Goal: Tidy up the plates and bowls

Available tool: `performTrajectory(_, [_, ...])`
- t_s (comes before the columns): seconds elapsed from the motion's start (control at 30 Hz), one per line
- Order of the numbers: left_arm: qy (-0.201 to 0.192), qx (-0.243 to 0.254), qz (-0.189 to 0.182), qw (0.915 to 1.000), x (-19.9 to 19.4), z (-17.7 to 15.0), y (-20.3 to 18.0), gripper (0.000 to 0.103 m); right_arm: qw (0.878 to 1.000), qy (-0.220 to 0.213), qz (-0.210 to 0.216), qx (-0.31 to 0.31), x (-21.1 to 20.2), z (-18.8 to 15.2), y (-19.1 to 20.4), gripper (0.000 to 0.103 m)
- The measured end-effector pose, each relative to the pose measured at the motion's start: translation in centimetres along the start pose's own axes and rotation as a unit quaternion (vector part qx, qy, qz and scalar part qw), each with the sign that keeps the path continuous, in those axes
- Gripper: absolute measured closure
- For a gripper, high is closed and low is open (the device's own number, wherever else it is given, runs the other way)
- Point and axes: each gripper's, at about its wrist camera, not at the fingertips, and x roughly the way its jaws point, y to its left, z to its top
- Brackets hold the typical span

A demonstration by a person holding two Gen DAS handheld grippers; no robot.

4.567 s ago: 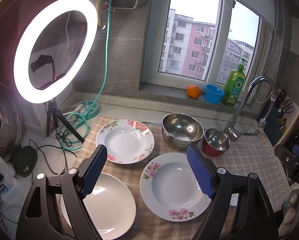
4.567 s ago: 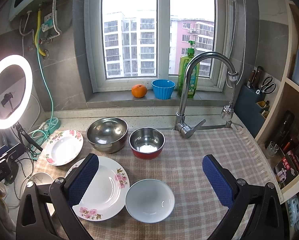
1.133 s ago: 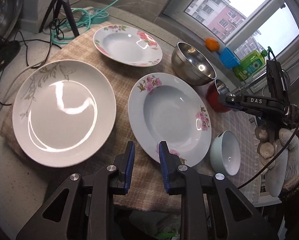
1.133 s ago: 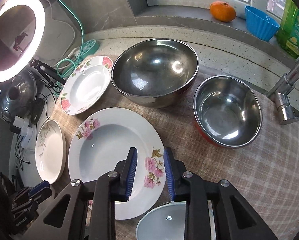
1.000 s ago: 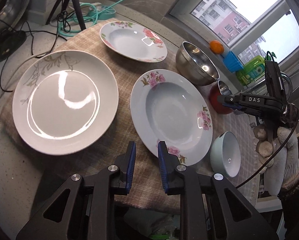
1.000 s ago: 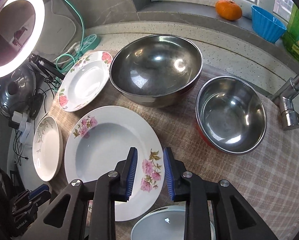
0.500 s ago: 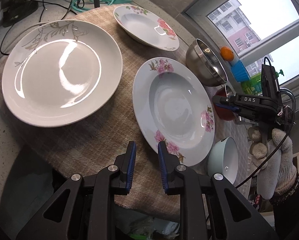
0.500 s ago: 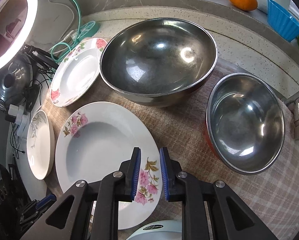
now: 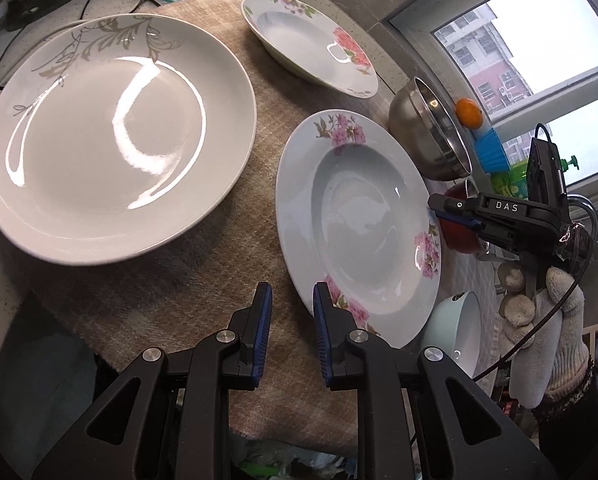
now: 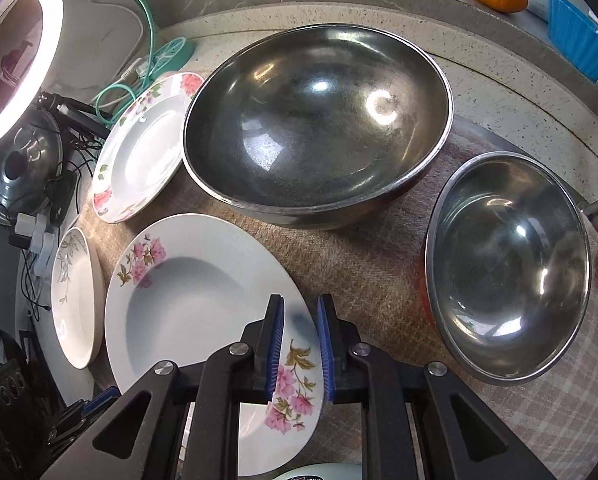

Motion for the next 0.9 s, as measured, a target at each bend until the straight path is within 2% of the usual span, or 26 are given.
performTrajectory(0.4, [0.007,0.0,0.0,1.0,0.6,0.7,0.0,0.085,1.0,0.004,0.015,-0.007,0.6,0.5,0.3,0.088])
performTrajectory(0.67, [0.009,0.007,-0.002,0.9999,0.8,1.0,-0.3,0.09,1.0,0.007,0.019,-0.015,0.7,0.6,0.2,0.088])
performTrajectory(0.9, [0.009,0.012,-0.002,0.9999,0.9,1.1,-0.4,0.09,0.999,0.01,0.025,-0.017,0.7,0.7,0.1,0.088])
